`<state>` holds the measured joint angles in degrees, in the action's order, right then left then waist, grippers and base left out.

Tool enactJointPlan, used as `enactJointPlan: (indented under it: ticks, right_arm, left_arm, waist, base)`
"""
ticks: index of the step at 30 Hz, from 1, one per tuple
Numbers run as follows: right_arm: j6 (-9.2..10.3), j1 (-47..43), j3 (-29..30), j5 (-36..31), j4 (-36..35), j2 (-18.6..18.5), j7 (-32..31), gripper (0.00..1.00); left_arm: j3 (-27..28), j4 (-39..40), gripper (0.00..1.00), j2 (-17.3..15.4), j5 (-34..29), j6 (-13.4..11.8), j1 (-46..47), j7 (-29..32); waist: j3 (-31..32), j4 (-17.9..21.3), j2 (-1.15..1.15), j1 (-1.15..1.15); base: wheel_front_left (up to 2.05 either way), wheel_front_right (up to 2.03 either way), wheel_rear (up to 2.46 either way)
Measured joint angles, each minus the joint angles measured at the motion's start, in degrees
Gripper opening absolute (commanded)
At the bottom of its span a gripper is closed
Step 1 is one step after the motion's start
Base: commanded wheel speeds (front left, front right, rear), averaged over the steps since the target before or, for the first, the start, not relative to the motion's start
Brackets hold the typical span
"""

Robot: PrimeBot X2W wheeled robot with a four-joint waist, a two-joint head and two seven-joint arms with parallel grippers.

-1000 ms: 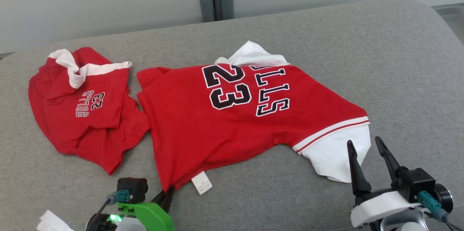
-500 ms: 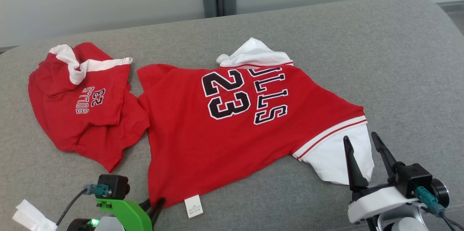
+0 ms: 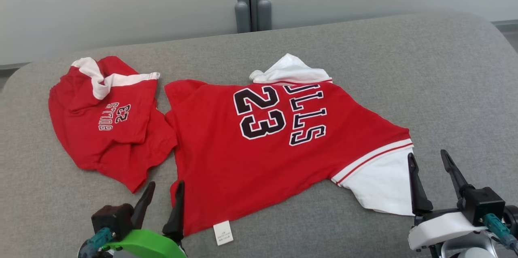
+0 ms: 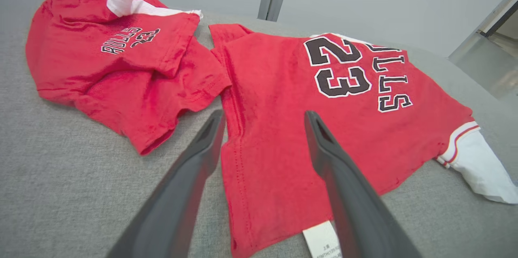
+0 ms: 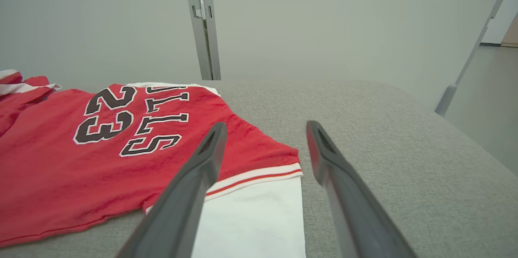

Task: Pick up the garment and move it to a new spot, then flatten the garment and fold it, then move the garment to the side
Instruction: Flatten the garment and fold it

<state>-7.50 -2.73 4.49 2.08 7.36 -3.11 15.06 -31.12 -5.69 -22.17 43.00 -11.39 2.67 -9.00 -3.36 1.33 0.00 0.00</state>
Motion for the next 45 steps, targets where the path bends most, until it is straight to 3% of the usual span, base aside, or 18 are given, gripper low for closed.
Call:
enactJointPlan:
  ticks: [7, 11, 16, 23, 34, 39, 45]
  right_arm:
    - [-0.01, -0.57, 2.16, -1.36, -1.03, -0.54, 0.00, 1.00]
    - [-0.01, -1.11, 3.18, -1.97, -0.93, -0.52, 0.00, 1.00]
    - [0.00, -2.19, 4.54, -2.50, -0.22, -0.30, 0.00, 1.00]
    - [0.00, -4.05, 6.73, -3.71, -0.63, 0.11, 0.00, 1.00]
    - [0.00, -4.38, 4.79, -3.02, -3.05, 0.21, 0.00, 1.00]
    - [0.00, -4.38, 3.76, -3.02, -2.45, 0.22, 0.00, 1.00]
    - [-0.01, -3.67, 2.33, -2.93, -3.30, 0.20, 0.00, 1.00]
  left_arm:
    - [-0.38, -1.43, 1.00, 4.19, -7.11, -0.74, -1.95, -5.79]
    - [4.42, 0.15, 1.00, 7.57, -14.32, -0.59, -4.48, -6.08]
    - [11.55, 1.51, 1.00, 12.34, -23.19, 2.42, -9.69, -6.12]
    - [20.15, 1.85, 1.00, 16.96, -30.29, 7.44, -13.16, -6.13]
    - [24.91, 0.91, 1.00, 19.14, -33.56, 12.76, -14.44, -6.13]
    - [24.99, 0.86, 1.00, 19.20, -33.52, 13.23, -14.42, -6.13]
    - [21.26, 0.33, 1.00, 19.25, -33.14, 12.30, -13.65, -6.13]
  waist:
    - [2.39, -2.00, 0.00, 0.00]
    - [3.37, -2.88, 0.00, 0.00]
    - [4.11, -3.09, 0.00, 0.00]
    - [4.77, -2.88, 0.00, 0.00]
    - [4.84, -2.74, 0.00, 0.00]
    - [4.70, -2.68, 0.00, 0.00]
    - [4.52, -2.25, 0.00, 0.00]
  base:
    - [0.00, 0.00, 0.00]
    - [0.00, 0.00, 0.00]
    - [0.00, 0.00, 0.00]
    - [0.00, 0.00, 0.00]
    - [0.00, 0.00, 0.00]
    - [0.00, 0.00, 0.00]
    - [0.00, 0.00, 0.00]
